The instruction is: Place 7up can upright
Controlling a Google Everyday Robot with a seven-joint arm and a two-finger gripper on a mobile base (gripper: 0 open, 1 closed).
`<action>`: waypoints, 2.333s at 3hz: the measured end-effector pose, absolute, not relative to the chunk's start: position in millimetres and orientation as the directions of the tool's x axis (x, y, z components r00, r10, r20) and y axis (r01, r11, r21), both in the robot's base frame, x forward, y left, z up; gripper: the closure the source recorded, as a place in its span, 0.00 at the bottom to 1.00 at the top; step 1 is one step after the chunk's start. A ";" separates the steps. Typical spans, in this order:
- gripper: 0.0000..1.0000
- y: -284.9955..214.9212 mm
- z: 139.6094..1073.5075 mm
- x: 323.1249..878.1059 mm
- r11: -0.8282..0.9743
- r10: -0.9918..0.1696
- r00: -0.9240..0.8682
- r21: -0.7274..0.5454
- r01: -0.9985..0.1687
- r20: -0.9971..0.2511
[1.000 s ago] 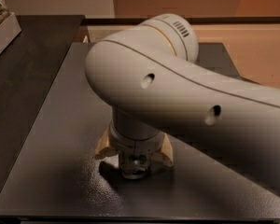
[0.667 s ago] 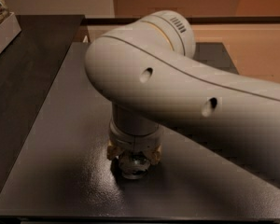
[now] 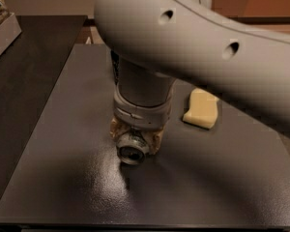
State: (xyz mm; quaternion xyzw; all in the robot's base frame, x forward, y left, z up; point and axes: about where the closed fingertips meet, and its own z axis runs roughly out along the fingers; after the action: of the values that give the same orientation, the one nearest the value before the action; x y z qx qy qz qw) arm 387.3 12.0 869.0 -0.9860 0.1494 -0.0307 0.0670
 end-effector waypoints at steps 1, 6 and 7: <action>1.00 13.7 897.7 399.8 -0.867 -0.467 0.881 -0.161 -0.472 -0.070; 1.00 20.8 922.2 395.8 0.037 -0.778 -0.114 0.136 -0.990 -0.617; 1.00 35.8 919.3 396.9 0.064 -0.683 -0.230 0.257 -0.964 -0.693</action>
Offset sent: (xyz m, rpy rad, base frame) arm 0.0239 -0.0016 0.0674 0.2672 0.4108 -0.9291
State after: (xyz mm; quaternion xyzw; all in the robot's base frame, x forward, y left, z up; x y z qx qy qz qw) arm 396.9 35.8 919.3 -0.5871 0.7015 0.3509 0.2001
